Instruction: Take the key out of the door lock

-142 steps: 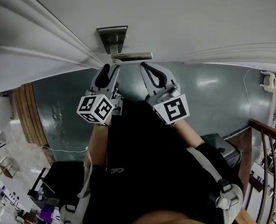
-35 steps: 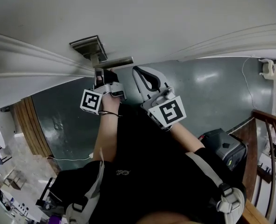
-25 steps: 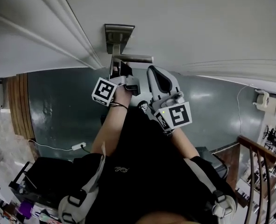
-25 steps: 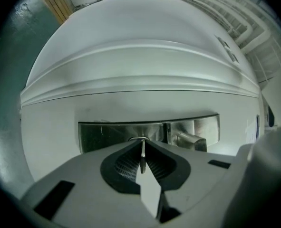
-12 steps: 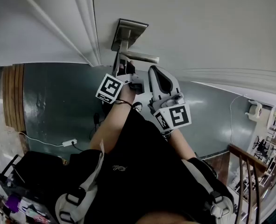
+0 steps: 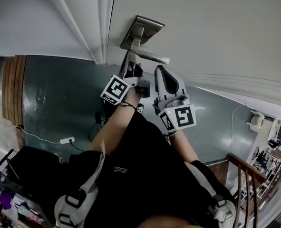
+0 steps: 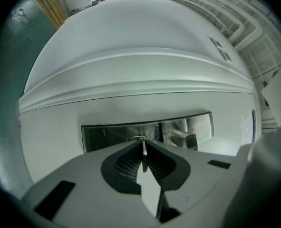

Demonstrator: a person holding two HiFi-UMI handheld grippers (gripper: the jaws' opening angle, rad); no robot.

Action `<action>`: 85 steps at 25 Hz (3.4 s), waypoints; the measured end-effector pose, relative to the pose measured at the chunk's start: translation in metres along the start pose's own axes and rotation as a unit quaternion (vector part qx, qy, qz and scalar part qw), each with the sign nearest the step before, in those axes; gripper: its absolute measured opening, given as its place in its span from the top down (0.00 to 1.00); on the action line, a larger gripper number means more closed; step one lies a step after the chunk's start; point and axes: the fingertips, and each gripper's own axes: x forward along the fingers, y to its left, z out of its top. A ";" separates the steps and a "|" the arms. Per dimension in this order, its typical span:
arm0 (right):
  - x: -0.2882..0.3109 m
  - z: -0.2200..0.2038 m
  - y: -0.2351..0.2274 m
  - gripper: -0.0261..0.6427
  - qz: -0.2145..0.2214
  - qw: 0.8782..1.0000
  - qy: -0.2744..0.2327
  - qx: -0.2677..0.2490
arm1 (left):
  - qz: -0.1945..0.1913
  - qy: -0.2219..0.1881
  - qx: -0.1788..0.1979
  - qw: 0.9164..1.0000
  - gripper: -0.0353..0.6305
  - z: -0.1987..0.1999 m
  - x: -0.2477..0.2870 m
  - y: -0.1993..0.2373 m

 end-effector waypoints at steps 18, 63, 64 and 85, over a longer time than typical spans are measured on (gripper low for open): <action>-0.011 -0.006 0.002 0.95 -0.019 1.000 0.004 0.010 | -0.002 0.025 0.001 1.000 0.89 0.001 -0.005 -0.003; -0.147 -0.040 -0.022 0.95 0.028 0.999 -0.005 0.018 | 0.045 0.027 0.078 0.996 0.89 -0.086 -0.173 -0.031; -0.153 -0.043 -0.025 0.95 0.026 1.000 -0.004 0.015 | 0.057 0.033 0.093 0.994 0.89 -0.091 -0.180 -0.030; -0.223 -0.081 -0.064 0.95 -0.001 1.000 0.007 -0.003 | 0.072 0.129 0.476 0.867 0.89 -0.151 -0.229 -0.076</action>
